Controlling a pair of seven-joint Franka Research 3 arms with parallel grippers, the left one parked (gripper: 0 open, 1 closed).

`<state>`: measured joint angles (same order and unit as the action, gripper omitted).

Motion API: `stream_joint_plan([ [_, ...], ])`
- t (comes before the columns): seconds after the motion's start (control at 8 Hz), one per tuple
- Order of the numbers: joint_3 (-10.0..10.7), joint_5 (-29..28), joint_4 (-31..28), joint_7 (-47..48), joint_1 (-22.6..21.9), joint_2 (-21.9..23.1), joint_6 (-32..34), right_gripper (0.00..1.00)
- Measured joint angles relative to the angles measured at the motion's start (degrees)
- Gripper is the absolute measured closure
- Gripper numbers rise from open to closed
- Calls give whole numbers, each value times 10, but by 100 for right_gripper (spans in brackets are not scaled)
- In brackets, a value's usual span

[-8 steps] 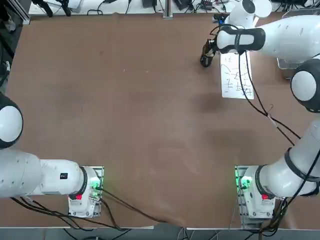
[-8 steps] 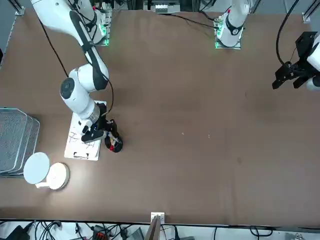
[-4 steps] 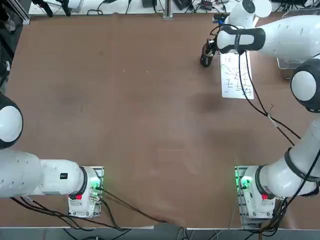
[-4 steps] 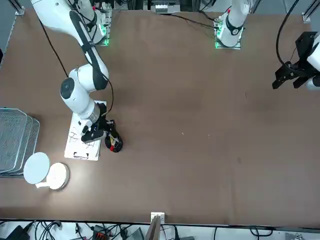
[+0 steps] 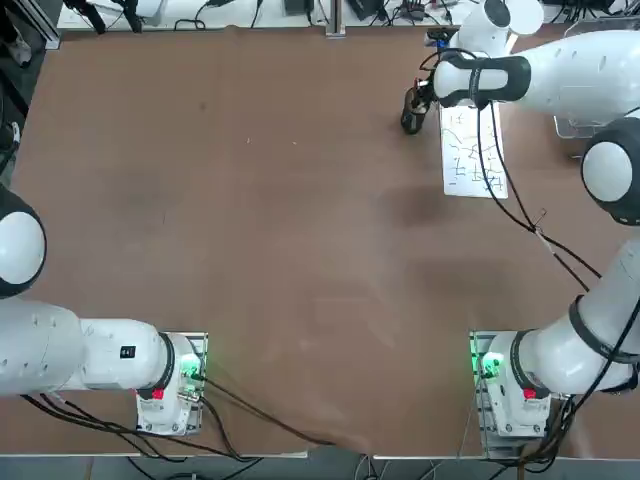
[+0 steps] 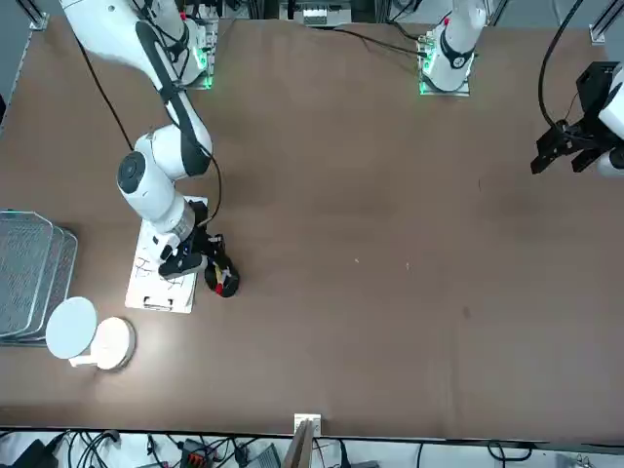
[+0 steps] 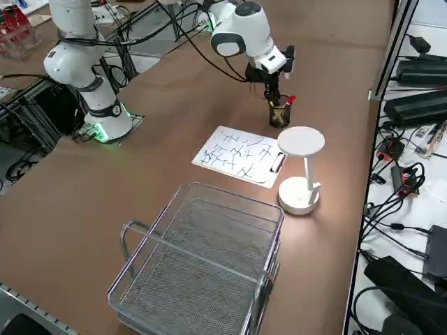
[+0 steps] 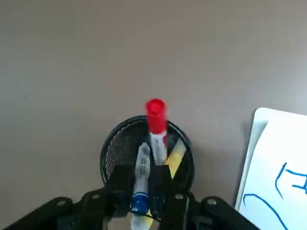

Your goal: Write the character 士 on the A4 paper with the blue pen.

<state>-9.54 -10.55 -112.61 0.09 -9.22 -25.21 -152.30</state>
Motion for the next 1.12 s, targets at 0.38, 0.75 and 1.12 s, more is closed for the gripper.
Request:
stream_joint_plan([
  [0.38, 0, 0, 1, 0, 0, 0, 0, 79],
  [0.75, 0, 0, 4, 0, 0, 0, 0, 79],
  [1.12, 0, 0, 28, -1, 0, 7, 33, 79],
])
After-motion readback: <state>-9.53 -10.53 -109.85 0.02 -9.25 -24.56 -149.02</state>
